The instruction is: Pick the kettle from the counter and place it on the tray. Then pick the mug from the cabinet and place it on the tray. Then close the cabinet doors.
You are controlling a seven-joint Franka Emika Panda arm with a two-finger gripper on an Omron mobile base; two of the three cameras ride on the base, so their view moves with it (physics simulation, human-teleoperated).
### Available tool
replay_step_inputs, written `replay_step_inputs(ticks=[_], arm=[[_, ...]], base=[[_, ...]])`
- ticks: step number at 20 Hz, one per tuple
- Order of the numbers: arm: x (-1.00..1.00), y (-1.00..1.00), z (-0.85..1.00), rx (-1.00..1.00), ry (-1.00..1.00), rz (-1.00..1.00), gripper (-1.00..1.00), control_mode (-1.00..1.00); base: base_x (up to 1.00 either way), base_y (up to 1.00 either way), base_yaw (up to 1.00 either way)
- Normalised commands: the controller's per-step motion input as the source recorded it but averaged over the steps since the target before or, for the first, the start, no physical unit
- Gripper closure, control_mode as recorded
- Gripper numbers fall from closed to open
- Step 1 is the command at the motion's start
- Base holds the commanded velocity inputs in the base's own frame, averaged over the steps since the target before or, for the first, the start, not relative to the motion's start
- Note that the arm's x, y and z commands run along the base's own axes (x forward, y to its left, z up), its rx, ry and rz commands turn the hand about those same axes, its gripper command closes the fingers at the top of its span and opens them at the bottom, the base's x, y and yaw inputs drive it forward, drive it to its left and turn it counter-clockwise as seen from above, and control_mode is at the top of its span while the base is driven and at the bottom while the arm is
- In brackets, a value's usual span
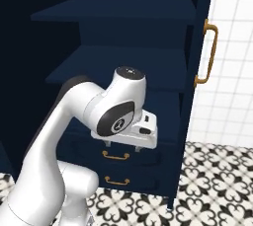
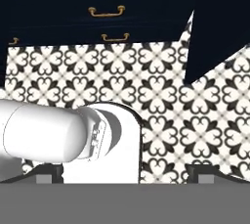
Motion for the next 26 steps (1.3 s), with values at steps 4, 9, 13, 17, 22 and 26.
replay_step_inputs(ticks=[4, 9, 13, 17, 22, 26], arm=[[-0.61, -0.55, 0.18, 0.18, -0.37, -0.07, -1.00, -1.00], [-0.02, -0.85, 0.52, 0.25, -0.31, -0.06, -1.00, -1.00], [0.74, -0.94, 0.23, 0.43, -0.17, 0.05, -1.00, -1.00], [0.78, -0.90, 0.00, 0.46, -0.12, 0.10, -1.00, -1.00], [0.89, -0.80, 0.00, 0.48, -0.08, 0.10, -1.00, -1.00], [0.93, -0.63, -0.14, 0.44, -0.02, 0.13, -1.00, -1.00]], base=[[0.00, 0.00, 0.00], [0.00, 0.00, 0.00], [0.00, 0.00, 0.00], [0.00, 0.00, 0.00], [0.00, 0.00, 0.00], [0.00, 0.00, 0.00]])
